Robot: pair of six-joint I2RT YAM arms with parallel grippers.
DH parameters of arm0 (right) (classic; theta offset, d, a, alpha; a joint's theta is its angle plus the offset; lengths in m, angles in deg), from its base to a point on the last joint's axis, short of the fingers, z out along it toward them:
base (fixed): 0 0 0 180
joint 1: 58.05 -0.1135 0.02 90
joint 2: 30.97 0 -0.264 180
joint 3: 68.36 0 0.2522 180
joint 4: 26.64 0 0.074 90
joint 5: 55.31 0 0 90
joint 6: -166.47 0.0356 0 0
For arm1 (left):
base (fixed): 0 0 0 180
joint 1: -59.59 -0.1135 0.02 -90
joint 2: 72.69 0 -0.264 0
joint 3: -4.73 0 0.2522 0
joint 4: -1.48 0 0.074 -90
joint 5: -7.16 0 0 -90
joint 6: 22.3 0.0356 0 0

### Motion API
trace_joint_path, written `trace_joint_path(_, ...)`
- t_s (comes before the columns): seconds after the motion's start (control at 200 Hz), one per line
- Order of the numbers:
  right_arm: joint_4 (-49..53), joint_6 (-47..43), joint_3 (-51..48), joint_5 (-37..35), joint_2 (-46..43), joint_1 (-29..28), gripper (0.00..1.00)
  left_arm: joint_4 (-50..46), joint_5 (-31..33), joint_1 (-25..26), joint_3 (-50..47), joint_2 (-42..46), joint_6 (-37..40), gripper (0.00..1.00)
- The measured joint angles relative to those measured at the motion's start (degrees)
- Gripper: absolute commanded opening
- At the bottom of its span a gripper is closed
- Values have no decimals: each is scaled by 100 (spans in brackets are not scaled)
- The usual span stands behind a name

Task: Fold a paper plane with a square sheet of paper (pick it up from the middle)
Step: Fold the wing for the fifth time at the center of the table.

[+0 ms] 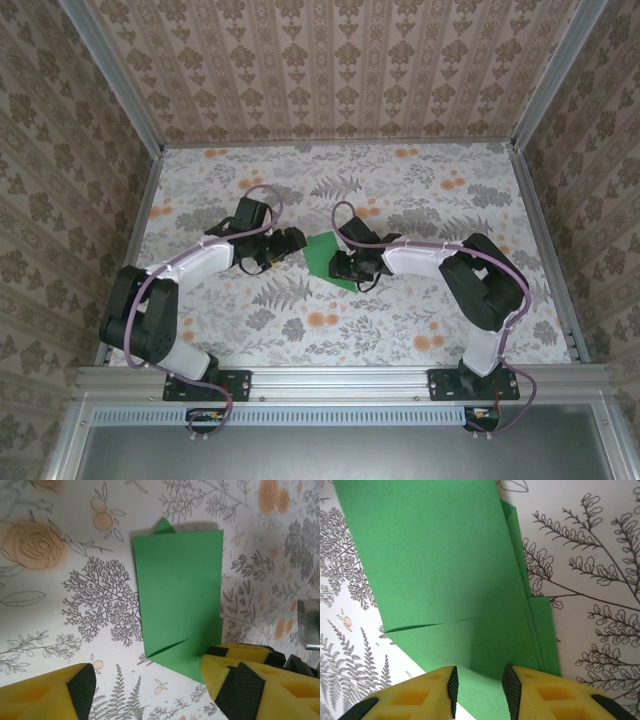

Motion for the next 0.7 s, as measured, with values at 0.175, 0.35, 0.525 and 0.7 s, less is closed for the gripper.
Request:
trace_joint_path(0.175, -680, 0, -433, 616, -103, 271, 36, 339, -197, 236, -177, -190, -376, 69)
trace_joint_path(0.35, -1449, 26, -887, 1342, -160, 592, 36, 527, -249, 378, -258, -328, -717, 63)
trace_joint_path(0.525, -1840, 74, -1095, 1705, -164, 750, 35, 715, -254, 444, -264, -503, -1008, 50)
trace_joint_path(0.7, -1963, 114, -1154, 1808, -164, 800, 35, 828, -304, 485, -264, -824, -1139, 48)
